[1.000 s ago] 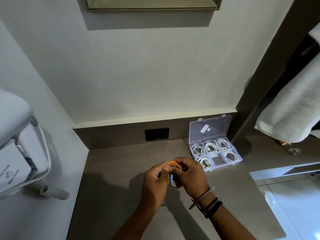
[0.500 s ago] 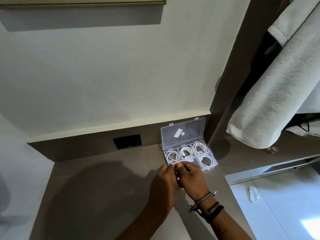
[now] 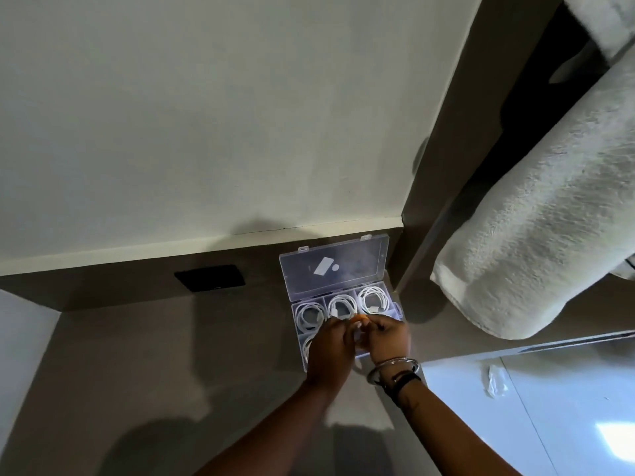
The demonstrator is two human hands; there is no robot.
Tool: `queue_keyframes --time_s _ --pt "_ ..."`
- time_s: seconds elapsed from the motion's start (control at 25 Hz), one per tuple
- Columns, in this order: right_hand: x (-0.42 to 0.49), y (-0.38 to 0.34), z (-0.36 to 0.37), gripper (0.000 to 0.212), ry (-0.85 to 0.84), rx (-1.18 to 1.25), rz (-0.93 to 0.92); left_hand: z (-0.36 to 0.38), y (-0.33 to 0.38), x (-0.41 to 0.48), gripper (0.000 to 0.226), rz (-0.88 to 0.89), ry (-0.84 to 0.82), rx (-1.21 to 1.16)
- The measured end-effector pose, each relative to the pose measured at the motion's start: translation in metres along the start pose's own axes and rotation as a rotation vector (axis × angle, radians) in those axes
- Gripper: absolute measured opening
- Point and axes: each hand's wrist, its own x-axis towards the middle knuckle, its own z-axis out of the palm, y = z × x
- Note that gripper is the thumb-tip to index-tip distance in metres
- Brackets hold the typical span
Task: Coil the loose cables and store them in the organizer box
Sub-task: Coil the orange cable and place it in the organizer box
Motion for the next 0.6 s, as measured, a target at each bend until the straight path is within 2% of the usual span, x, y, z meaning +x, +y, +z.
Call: queue_keyframes --time_s 0.12,0.24,0.36,0.44,0.6 --pt "0.003 0.013 0.008 0.028 0.047 -0.055 -0.082 0.006 -0.016 0.007 0.022 0.155 -0.050 0.125" --pt "-0.007 0.015 0.014 0.019 0.030 -0.320 -0.261 0.008 -0.031 0.012 0.018 0.214 -0.069 0.215" --pt "-0.008 0.015 0.012 0.008 0.033 -0.601 -0.208 0.011 -0.030 0.013 0.021 0.251 -0.061 0.261" --pt "-0.002 0.018 0.010 0.008 -0.022 -0.715 -0.181 0.013 -0.026 0.013 0.029 0.281 -0.069 0.292" --pt "0.001 0.025 0.004 0.004 -0.221 -0.949 -0.369 0.016 -0.031 0.012 0.020 0.270 -0.130 0.418"
